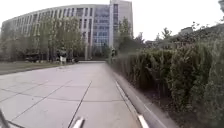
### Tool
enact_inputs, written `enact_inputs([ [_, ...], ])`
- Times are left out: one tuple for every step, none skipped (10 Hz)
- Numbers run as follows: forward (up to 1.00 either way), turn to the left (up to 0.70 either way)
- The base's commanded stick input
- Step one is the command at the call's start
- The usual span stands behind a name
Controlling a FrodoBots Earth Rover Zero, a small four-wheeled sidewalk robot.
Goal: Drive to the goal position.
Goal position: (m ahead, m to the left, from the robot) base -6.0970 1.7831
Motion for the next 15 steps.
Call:
enact_inputs([
  [0.01,0.00],
  [0.04,0.00],
  [0.04,0.00],
  [0.04,0.00],
  [0.04,0.00],
  [0.04,0.00],
  [0.03,0.00],
  [0.02,0.00],
  [0.01,0.00],
  [0.04,0.00],
  [0.04,0.00],
  [0.04,0.00],
  [0.04,0.00],
  [0.04,0.00],
  [0.04,0.00],
])
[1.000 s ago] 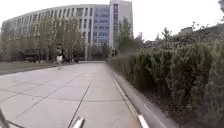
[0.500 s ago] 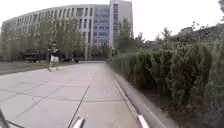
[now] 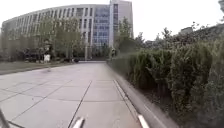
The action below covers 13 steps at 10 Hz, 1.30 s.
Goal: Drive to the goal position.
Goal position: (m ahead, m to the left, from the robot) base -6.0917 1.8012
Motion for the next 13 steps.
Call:
enact_inputs([
  [0.04,0.00],
  [0.04,0.00],
  [0.04,0.00],
  [0.04,0.00],
  [0.04,0.00],
  [0.04,0.00],
  [0.04,0.00],
  [0.04,0.00],
  [0.04,0.00],
  [0.04,0.00],
  [0.04,0.00],
  [0.04,0.00],
  [0.04,0.00],
])
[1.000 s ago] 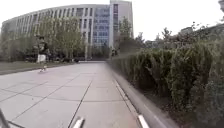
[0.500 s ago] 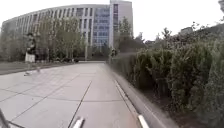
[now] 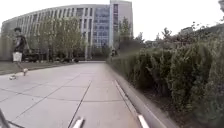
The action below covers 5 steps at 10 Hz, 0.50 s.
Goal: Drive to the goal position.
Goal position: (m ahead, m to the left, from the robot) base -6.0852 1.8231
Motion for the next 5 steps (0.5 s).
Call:
enact_inputs([
  [0.04,0.00],
  [0.04,0.00],
  [0.04,0.00],
  [0.04,0.00],
  [0.04,0.00],
])
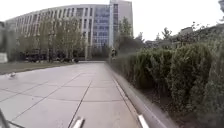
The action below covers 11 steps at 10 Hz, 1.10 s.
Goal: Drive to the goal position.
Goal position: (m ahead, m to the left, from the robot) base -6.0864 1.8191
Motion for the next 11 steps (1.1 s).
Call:
enact_inputs([
  [0.04,0.00],
  [0.04,0.00],
  [0.04,0.00],
  [0.01,0.00],
  [0.03,0.00],
  [0.04,0.00],
  [0.04,0.00],
  [0.04,0.00],
  [0.04,0.00],
  [0.04,0.00],
  [0.04,0.00],
])
